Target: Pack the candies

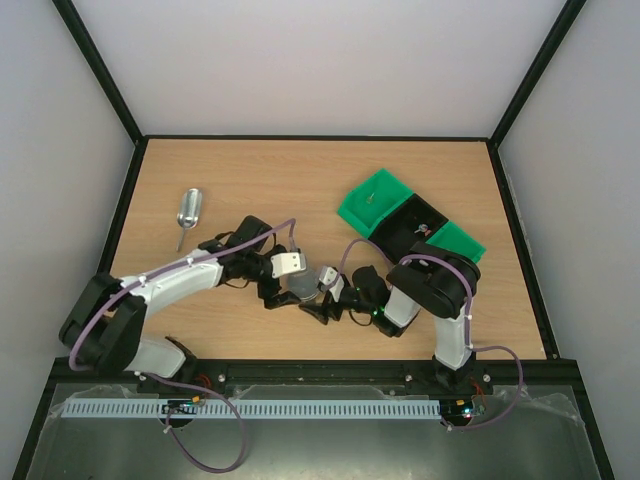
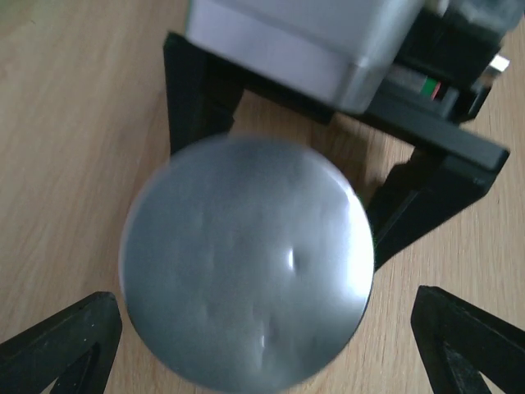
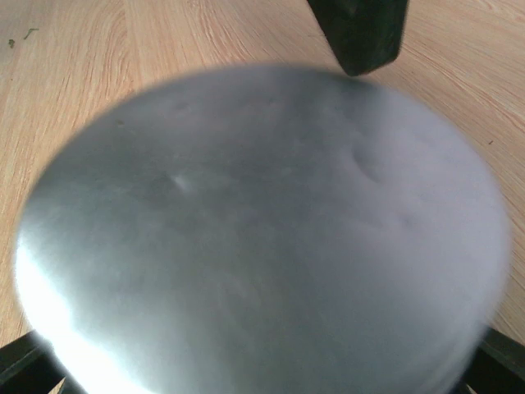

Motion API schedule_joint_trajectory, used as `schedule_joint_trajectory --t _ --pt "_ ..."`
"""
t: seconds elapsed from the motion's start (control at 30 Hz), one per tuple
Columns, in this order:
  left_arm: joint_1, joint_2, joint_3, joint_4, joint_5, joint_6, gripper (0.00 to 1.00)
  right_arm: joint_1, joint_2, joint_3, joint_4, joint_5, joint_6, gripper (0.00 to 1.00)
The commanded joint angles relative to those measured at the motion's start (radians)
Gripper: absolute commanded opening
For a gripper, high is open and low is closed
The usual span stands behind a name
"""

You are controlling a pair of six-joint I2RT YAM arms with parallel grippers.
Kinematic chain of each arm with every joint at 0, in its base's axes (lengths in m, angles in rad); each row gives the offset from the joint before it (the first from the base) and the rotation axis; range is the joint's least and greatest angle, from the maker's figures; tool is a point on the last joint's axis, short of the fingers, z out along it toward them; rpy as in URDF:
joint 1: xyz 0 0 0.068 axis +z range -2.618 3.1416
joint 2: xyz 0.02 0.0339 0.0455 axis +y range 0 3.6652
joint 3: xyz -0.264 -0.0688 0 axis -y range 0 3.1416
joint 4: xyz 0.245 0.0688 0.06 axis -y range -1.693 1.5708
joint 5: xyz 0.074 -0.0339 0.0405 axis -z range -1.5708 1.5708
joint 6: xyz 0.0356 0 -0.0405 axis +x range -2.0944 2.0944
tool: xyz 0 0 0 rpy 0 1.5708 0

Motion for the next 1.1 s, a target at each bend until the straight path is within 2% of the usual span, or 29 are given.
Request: schedule_joint_trajectory --t 0.0,0.27,0.77,0.9,1.07 --pt "-0.034 -0.059 -0.046 0.109 -0.029 -0.175 0.99 0.003 -0.007 -0.001 0.063 -0.021 0.018 0.91" --pt "-0.096 -0.031 -0.068 0.224 -0.140 -0.291 0.99 0.018 0.022 0.036 0.068 -0.012 0.027 0.92" --pt "-0.113 0.001 -0.080 0.218 -0.231 -0.264 1.00 0.021 0.037 0.055 0.049 0.019 0.015 0.80" --pt "-0.113 -0.003 -0.074 0.215 -0.204 -0.257 0.94 0.021 0.036 0.055 0.049 0.021 0.011 0.75" --pt "-0.113 -0.013 -0.074 0.145 -0.133 -0.119 0.83 0.021 0.027 0.046 0.051 0.013 0.001 0.68"
